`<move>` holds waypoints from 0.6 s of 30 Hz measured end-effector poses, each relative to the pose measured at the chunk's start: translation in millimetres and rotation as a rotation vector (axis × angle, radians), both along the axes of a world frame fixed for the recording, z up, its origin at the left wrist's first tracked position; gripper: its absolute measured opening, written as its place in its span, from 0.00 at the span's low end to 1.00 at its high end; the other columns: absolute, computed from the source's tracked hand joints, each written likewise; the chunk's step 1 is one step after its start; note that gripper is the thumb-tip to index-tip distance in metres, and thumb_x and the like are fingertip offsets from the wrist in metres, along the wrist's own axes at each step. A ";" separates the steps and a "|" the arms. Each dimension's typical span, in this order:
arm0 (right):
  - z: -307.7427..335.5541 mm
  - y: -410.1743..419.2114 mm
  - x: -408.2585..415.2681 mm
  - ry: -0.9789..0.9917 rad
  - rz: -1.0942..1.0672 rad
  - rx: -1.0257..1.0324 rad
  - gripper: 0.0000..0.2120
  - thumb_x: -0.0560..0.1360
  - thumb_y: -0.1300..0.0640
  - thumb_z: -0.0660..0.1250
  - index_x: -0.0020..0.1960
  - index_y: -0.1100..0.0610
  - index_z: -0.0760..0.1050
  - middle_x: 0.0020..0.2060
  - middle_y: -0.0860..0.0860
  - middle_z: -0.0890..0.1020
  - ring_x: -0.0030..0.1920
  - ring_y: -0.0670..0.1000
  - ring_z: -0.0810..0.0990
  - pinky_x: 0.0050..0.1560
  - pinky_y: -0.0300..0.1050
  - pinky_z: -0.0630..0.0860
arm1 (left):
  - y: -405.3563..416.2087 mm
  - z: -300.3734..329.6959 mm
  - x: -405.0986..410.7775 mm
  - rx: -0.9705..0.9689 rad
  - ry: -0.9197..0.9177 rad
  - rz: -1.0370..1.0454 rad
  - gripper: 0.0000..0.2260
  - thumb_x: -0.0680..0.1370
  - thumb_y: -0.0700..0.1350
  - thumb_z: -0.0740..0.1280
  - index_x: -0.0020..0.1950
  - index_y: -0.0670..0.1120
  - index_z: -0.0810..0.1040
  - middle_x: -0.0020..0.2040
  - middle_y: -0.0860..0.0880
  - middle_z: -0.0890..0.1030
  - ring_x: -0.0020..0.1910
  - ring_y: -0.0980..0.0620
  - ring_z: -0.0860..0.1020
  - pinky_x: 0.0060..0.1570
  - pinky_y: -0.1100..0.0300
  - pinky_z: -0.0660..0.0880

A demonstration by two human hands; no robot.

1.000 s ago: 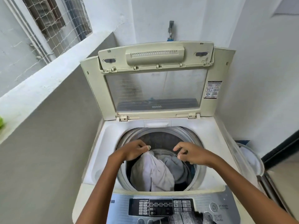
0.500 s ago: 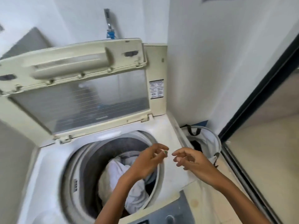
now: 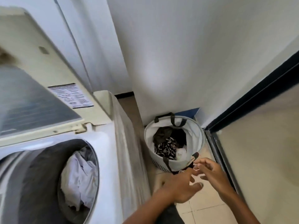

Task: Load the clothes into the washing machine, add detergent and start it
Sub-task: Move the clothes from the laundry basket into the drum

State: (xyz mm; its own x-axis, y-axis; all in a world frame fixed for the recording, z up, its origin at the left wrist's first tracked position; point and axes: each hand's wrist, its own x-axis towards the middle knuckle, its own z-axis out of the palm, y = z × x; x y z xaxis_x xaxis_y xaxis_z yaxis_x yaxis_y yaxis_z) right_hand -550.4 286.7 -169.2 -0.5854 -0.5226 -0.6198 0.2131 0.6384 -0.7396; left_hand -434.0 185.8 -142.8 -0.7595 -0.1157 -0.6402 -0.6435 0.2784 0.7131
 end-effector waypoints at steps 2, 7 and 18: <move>-33.8 -1.7 -22.5 -0.051 0.025 0.074 0.07 0.77 0.65 0.61 0.48 0.59 0.77 0.41 0.57 0.83 0.40 0.52 0.81 0.39 0.43 0.73 | 5.7 -29.0 -23.8 0.017 -0.076 0.061 0.22 0.78 0.57 0.59 0.70 0.51 0.67 0.63 0.50 0.76 0.62 0.48 0.74 0.61 0.51 0.70; -115.4 -27.2 -70.7 -0.092 0.136 0.206 0.06 0.75 0.64 0.62 0.48 0.59 0.77 0.41 0.56 0.81 0.38 0.51 0.79 0.37 0.42 0.72 | -6.9 -102.1 -69.6 0.000 -0.190 0.249 0.18 0.78 0.52 0.60 0.66 0.50 0.70 0.61 0.48 0.78 0.57 0.49 0.76 0.57 0.54 0.73; -355.6 -132.4 -121.8 0.022 0.563 0.358 0.17 0.73 0.60 0.67 0.62 0.60 0.72 0.60 0.58 0.74 0.58 0.57 0.76 0.54 0.45 0.71 | -110.0 -287.8 -100.2 -0.106 -0.328 0.623 0.17 0.80 0.46 0.62 0.68 0.47 0.70 0.65 0.47 0.75 0.61 0.47 0.75 0.61 0.55 0.71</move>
